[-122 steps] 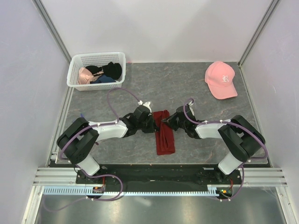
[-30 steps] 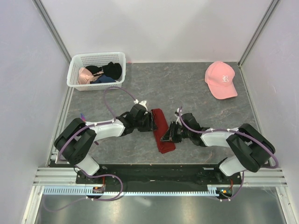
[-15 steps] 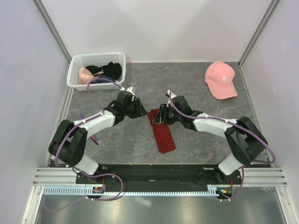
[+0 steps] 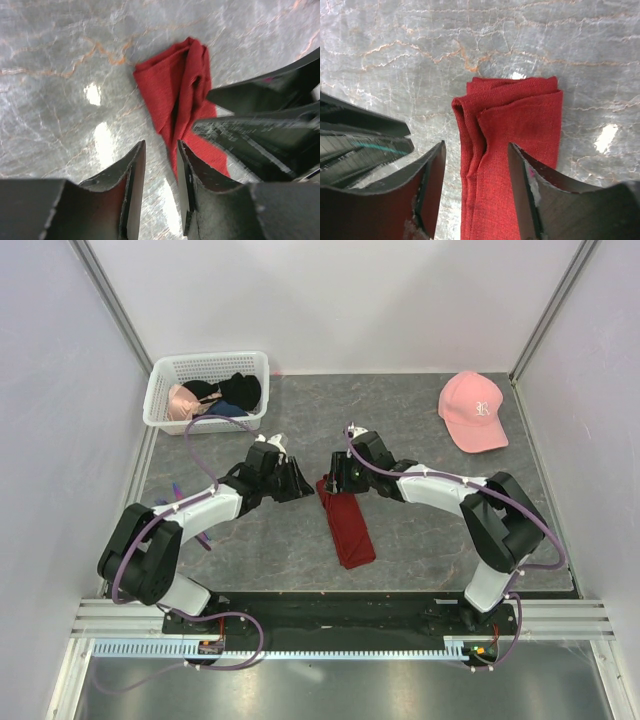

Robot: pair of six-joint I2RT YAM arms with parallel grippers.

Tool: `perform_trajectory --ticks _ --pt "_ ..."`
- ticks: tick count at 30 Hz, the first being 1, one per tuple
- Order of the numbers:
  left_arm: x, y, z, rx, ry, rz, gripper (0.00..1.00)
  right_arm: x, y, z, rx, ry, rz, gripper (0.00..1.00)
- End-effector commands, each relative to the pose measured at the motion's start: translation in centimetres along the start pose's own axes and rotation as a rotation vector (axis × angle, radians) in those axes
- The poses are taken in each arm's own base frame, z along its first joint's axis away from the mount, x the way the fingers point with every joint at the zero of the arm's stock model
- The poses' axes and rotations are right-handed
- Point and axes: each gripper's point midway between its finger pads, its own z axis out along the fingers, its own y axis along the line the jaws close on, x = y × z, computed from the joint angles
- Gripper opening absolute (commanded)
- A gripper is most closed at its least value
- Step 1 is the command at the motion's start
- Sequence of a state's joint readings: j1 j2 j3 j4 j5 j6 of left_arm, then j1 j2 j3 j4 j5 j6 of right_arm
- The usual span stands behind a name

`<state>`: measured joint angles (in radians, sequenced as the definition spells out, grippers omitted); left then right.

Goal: Fold the napkin into a case and place the utensils inside
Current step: Fold the 2/3-rectangle-folded napkin at the center of the board.

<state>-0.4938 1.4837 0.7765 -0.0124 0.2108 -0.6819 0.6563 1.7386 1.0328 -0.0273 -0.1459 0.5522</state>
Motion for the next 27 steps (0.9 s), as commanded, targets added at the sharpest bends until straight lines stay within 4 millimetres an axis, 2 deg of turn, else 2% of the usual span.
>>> perform_trajectory --ticks 1,5,10,16,17,19,22,24,25,27 --pt "-0.5 -0.5 -0.5 0.037 -0.035 0.011 0.36 -1.5 0.3 0.5 0.014 -0.026 -0.039 0.59" --pt "-0.6 -0.6 -0.5 0.047 -0.043 -0.004 0.35 -1.4 0.8 1.1 0.015 -0.026 -0.046 0.55" --pt "-0.5 -0.7 -0.6 0.051 -0.043 -0.005 0.34 -1.9 0.3 1.5 0.057 -0.049 -0.046 0.53" --pt "-0.4 -0.5 -0.6 0.046 -0.041 -0.01 0.33 -2.0 0.7 1.6 0.084 -0.058 -0.076 0.45" --pt "-0.3 -0.4 -0.5 0.043 -0.04 -0.011 0.33 -1.8 0.7 1.6 0.085 -0.054 -0.078 0.38" --pt "-0.3 -0.5 -0.3 0.048 -0.035 -0.007 0.34 -2.1 0.4 1.5 0.107 -0.064 -0.075 0.33" --pt "-0.6 -0.8 0.0 0.052 -0.034 0.015 0.36 -2.1 0.3 1.2 0.111 -0.061 -0.078 0.18" --pt "-0.8 -0.8 0.4 0.044 -0.025 0.027 0.37 -2.2 0.3 1.0 0.119 -0.063 -0.081 0.13" --pt "-0.8 -1.0 0.6 0.044 -0.02 0.032 0.37 -2.1 0.2 0.9 0.123 -0.062 -0.084 0.06" --pt "-1.2 -1.2 1.0 0.032 -0.033 0.058 0.37 -2.0 0.0 0.8 0.131 -0.054 -0.084 0.02"
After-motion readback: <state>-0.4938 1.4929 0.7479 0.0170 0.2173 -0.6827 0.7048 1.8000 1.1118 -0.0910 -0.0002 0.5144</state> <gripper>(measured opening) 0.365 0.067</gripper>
